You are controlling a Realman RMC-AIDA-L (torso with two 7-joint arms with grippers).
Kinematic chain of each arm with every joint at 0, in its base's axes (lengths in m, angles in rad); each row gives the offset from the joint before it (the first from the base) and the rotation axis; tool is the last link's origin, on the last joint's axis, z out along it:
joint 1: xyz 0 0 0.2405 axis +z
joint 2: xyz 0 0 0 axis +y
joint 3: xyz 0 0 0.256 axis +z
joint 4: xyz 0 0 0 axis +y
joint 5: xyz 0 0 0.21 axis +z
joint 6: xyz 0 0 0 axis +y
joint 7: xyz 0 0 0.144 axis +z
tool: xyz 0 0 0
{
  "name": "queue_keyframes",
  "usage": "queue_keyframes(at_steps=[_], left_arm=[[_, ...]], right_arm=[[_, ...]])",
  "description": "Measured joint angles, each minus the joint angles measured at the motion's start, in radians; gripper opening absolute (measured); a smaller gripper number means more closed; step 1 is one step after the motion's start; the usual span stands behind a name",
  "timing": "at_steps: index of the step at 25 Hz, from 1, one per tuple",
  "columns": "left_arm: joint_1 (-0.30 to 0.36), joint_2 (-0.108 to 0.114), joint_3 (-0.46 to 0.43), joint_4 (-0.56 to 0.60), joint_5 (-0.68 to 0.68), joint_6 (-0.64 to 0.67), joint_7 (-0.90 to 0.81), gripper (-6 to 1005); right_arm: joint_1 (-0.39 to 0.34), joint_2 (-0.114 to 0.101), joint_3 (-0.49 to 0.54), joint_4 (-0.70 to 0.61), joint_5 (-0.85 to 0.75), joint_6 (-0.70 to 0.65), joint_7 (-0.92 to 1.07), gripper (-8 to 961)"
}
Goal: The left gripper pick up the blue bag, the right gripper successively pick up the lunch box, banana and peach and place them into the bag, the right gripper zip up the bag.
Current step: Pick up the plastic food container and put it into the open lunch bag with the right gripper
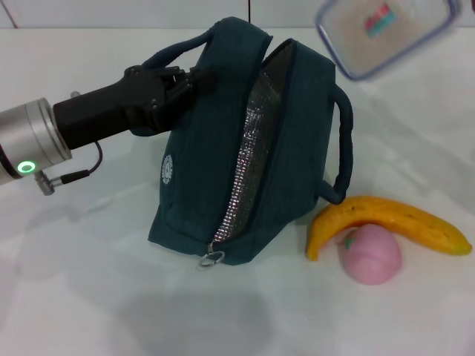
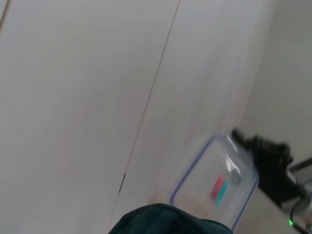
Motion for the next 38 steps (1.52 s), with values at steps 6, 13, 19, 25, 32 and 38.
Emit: queue_keyframes(at_steps=[6, 13, 19, 25, 32, 38], left_arm=[[0.001, -0.002, 0.000, 0.000, 0.000, -0.002, -0.001, 54], [-0.003, -0.003, 0.000, 0.014, 0.000, -0.009, 0.000, 53], [-0.003, -0.001, 0.000, 0.025, -0.008, -0.017, 0.001, 54], [-0.011, -0.002, 0.000, 0.032, -0.010, -0.034, 0.000, 54], [-0.015, -0.002, 0.000, 0.042, -0.009, -0.042, -0.002, 53], [-0.011, -0.003, 0.000, 0.043, -0.010, -0.042, -0.004, 53]], right_arm=[[0.122, 0.008, -0.009, 0.011, 0.026, -0.076, 0.017, 94], [0.154, 0.011, -0.092, 0.052, 0.019, -0.048, 0.025, 93], [0.138, 0.011, -0.178, 0.060, 0.018, 0.021, 0.025, 92], [0.140, 0.011, -0.296, 0.061, 0.018, 0.123, 0.025, 91], [0.153, 0.011, -0.315, 0.103, 0.018, 0.144, 0.025, 97], [0.152, 0.011, -0.304, 0.118, 0.031, 0.128, 0.026, 108]])
